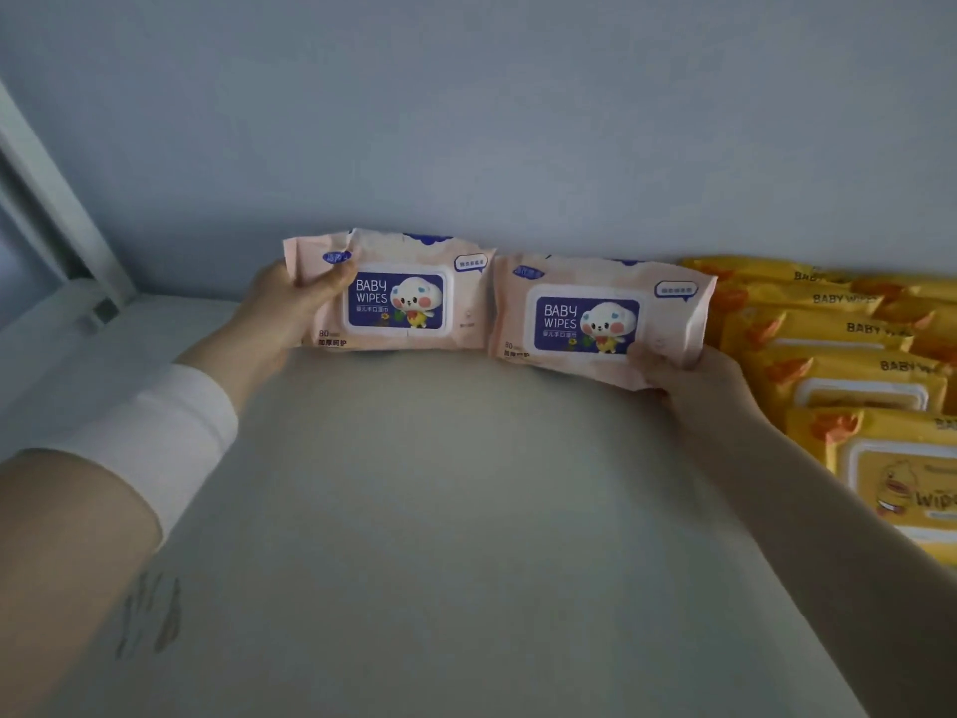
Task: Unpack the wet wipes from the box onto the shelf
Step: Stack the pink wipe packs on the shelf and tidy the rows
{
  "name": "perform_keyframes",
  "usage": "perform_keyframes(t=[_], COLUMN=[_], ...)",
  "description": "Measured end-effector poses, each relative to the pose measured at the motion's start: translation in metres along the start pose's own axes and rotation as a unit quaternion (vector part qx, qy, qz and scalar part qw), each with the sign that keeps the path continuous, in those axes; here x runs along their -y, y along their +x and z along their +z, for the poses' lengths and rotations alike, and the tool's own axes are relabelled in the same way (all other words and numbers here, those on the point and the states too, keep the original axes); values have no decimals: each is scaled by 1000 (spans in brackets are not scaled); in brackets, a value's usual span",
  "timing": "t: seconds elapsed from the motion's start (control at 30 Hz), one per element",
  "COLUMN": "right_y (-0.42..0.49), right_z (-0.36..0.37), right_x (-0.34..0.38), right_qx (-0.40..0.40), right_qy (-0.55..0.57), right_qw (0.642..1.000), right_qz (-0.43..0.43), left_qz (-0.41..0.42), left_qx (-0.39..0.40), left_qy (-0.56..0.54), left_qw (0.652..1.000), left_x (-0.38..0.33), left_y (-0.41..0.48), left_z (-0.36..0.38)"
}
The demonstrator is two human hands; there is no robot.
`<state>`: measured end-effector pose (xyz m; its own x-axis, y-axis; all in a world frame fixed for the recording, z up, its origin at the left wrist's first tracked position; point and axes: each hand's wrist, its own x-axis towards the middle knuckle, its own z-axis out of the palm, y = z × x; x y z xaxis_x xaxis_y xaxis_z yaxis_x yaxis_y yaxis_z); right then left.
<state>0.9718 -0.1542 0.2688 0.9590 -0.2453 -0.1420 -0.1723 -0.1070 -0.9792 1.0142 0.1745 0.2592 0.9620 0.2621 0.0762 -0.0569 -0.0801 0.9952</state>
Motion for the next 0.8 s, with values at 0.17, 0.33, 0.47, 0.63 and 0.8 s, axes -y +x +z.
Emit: perform_keyframes(t=[0.17,0.33,0.47,0.63,0.8], right_y=[17,27,30,21,-4], right_z=[14,26,31,37,50], right_x=[3,2,2,-8,-15], right_qx=[-83,-126,-177,-187,-152], right_qy=[-105,-120,-111,-163,-258], right_qw=[990,982,977,968,952], right_qz=[-48,-72,-42,-47,-66], left_qz=[-6,-5,-9,-16,8], left_qx=[2,10,-9,-44,-138], left_qy=[-21,-7,9,42,161], left_qw=[1000,1000,1000,998,977], left_x=[10,11,7,3,-2], left_y=[9,17,18,16,0], left_z=[7,8,12,14,22])
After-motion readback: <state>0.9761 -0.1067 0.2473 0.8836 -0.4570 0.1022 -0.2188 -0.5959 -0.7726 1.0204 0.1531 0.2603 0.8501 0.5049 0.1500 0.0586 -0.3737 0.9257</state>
